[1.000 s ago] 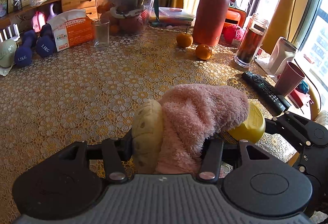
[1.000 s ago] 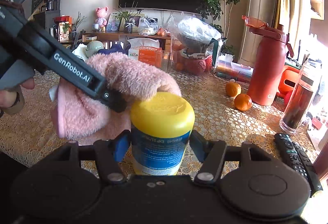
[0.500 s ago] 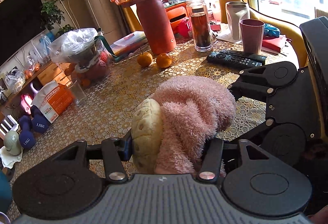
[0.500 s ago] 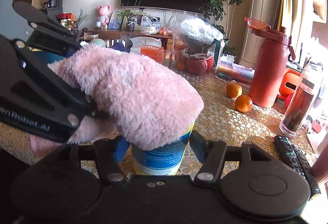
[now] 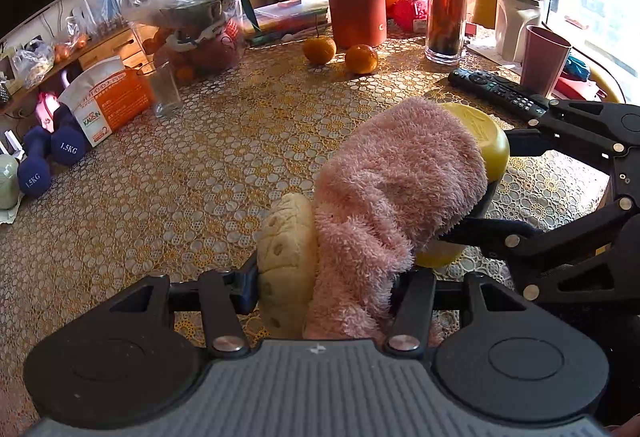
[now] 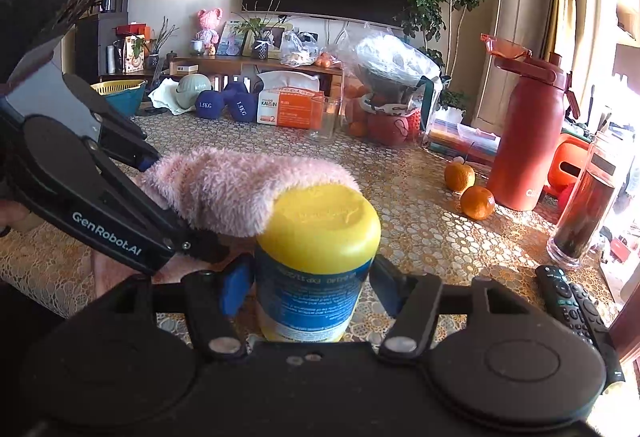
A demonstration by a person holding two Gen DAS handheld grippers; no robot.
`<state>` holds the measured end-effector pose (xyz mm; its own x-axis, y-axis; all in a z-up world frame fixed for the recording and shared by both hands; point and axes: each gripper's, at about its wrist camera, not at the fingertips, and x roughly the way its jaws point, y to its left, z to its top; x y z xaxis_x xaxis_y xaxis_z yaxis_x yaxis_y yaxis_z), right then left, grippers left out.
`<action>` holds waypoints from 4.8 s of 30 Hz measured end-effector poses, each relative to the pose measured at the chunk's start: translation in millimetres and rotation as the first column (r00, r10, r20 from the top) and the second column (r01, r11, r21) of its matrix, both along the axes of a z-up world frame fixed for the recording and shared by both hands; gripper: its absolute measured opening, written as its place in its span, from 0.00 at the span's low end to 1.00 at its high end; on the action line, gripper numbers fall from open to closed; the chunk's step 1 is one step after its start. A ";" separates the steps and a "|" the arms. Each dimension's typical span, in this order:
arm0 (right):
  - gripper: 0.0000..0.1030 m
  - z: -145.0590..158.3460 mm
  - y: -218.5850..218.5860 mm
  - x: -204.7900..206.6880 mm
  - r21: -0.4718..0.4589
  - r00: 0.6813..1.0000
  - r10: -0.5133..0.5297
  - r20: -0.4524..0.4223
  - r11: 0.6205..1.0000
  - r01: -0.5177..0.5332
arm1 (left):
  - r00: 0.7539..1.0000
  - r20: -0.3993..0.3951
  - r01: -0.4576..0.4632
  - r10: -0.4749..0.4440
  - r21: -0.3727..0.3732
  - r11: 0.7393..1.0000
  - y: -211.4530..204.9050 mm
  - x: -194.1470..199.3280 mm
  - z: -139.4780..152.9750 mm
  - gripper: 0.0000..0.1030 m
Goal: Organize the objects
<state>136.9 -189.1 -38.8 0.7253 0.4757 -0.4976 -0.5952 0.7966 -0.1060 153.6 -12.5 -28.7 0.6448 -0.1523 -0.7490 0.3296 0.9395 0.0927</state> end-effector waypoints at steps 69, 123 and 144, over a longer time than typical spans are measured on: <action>0.52 35.3 -43.0 50.1 0.140 0.976 -0.113 -0.186 0.980 0.140 | 0.991 0.122 0.058 -0.051 -0.056 0.997 -65.7 -24.6 17.1 0.52; 0.55 44.1 -17.4 58.9 0.087 0.947 -0.194 -0.255 0.971 0.222 | 0.987 0.024 -0.158 0.159 -0.021 0.987 -8.4 -8.9 -21.1 0.52; 0.57 61.8 47.0 48.2 -0.190 0.970 -0.035 -0.242 0.982 -0.012 | 0.987 0.124 -0.092 0.101 -0.079 0.993 -4.3 -62.3 3.8 0.52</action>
